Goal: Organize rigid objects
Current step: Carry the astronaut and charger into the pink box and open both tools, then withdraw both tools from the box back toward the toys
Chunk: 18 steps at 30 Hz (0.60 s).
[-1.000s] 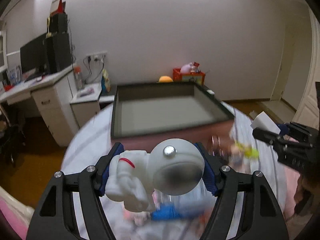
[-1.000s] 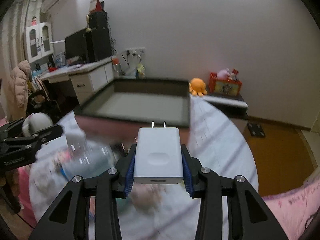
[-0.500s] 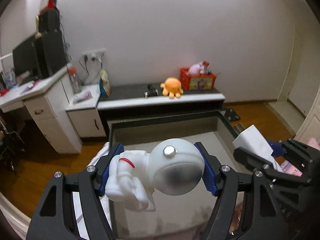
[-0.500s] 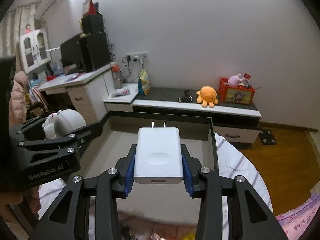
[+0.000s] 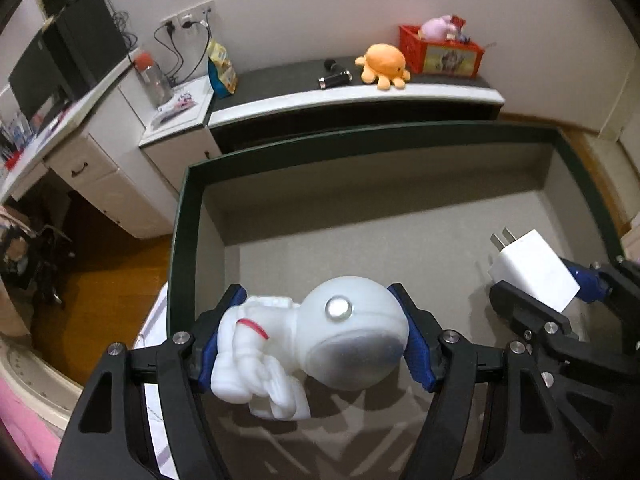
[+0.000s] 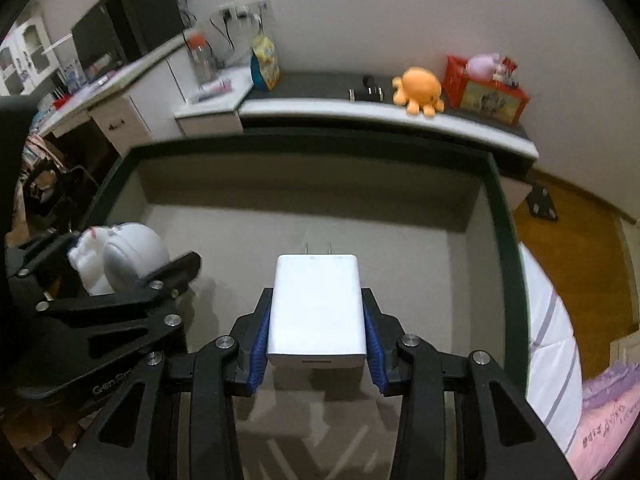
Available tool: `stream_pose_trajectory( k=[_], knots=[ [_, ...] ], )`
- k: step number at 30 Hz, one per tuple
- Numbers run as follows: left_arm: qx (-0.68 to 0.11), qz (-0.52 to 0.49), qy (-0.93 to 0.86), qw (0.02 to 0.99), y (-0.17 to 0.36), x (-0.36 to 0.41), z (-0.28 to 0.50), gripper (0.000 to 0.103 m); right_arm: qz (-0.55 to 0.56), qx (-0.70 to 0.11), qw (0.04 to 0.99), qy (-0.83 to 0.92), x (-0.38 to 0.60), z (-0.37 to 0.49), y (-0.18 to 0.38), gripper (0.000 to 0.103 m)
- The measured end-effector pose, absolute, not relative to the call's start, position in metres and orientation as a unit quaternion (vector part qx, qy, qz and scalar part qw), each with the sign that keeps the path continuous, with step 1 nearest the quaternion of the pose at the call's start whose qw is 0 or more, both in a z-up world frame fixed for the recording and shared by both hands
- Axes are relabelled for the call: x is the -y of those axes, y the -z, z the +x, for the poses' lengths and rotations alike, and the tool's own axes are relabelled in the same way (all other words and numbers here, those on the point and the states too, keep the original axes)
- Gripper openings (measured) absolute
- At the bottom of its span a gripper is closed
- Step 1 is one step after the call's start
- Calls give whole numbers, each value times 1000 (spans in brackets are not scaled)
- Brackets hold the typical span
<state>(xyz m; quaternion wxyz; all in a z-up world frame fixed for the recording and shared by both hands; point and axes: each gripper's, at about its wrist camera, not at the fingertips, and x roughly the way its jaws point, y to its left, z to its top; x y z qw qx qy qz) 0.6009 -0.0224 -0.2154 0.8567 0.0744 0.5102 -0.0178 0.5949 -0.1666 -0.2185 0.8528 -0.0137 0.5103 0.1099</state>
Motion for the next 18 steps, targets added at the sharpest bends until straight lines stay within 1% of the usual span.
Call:
stream_pose_trajectory(
  k=[4, 7, 10, 11, 12, 16, 18],
  knots=[
    [-517, 87, 13, 852, 215, 27, 602, 74, -19, -518, 849, -103, 167, 598, 218, 42],
    [-519, 98, 5, 849, 216, 27, 602, 79, -26, -532, 841, -94, 168, 598, 220, 42],
    [-521, 89, 6, 849, 211, 25, 597, 82, -32, -522, 847, -91, 168, 593, 216, 43],
    [-517, 90, 4, 851, 207, 25, 595, 84, -31, -518, 850, -94, 168, 591, 213, 44],
    [-512, 91, 3, 854, 204, 24, 593, 84, -26, -515, 851, -98, 169, 589, 211, 46],
    [-490, 95, 8, 867, 179, 22, 574, 89, -10, -490, 865, -105, 178, 572, 194, 62],
    [-469, 88, 12, 879, 161, 20, 555, 89, -3, -477, 871, -115, 178, 561, 185, 66]
  ],
)
